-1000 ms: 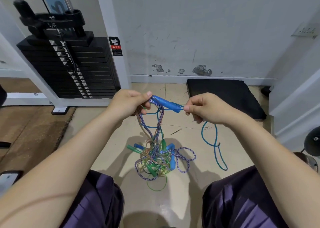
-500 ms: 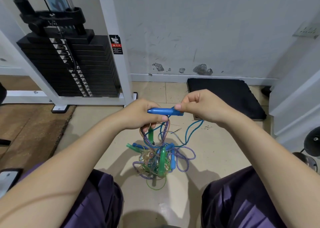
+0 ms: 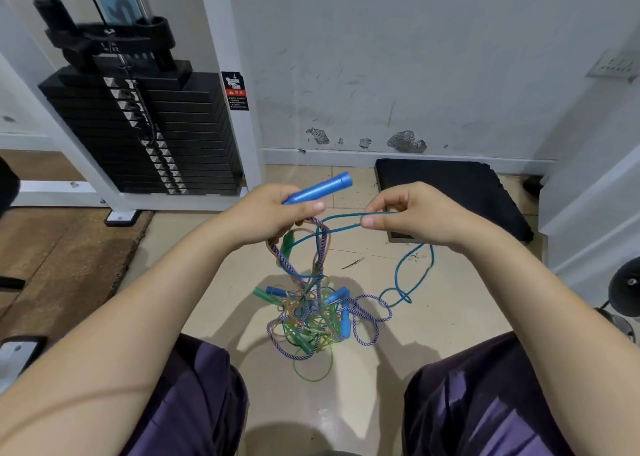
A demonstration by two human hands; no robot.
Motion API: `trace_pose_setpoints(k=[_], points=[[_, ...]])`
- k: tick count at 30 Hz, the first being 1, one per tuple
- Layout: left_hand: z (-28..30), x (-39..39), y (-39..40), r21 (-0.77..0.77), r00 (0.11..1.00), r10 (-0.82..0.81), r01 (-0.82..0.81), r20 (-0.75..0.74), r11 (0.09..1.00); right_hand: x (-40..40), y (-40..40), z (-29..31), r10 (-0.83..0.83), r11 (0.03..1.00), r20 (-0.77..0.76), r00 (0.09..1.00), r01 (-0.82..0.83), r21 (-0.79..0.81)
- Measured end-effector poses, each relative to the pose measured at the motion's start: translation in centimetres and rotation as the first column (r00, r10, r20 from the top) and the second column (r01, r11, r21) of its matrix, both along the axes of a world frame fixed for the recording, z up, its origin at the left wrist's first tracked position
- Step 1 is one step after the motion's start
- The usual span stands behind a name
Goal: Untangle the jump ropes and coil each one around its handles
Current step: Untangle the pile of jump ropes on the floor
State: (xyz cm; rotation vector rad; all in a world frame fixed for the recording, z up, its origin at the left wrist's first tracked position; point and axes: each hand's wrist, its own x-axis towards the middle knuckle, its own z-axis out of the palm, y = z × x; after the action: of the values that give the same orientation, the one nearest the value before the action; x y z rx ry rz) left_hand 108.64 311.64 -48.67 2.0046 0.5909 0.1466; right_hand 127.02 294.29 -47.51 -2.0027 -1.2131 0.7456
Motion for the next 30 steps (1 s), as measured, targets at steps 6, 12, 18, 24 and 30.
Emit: trace_pose_setpoints(k=[6,12,18,24,30], points=[[-0.1,-0.3,-0.4,-0.124,1.000,-0.015,0.017,0.017,0.992,-1.1,-0.2,0.1,0.128,0.984,-0.040,0.991,-0.132,-0.121],[0.0,-0.1,-1.5,-0.294,0.990,-0.047,0.084,0.130,0.952,-1.8,0.3,-0.6,0.100,0.990,-0.156,0.983,-0.114,-0.083],[-0.1,0.4,-1.2,-0.362,0.988,0.096,-0.046,0.121,0.931,-2.1,0.6,-0.1,0.105,0.994,-0.100,0.989,-0.105,0.010],[-0.7,0.2,1.1,-0.366,0.917,0.394,-0.349,0.055,0.863,0.7,-0.1,0.2,-0.068,0.996,0.201,0.977,0.079,-0.045],[-2.1,0.2,0.9,-0.132,0.956,0.281,-0.291,-0.089,0.947,-0.8,-0.5,0.2,-0.014,1.000,-0.218,0.976,0.011,-0.017]])
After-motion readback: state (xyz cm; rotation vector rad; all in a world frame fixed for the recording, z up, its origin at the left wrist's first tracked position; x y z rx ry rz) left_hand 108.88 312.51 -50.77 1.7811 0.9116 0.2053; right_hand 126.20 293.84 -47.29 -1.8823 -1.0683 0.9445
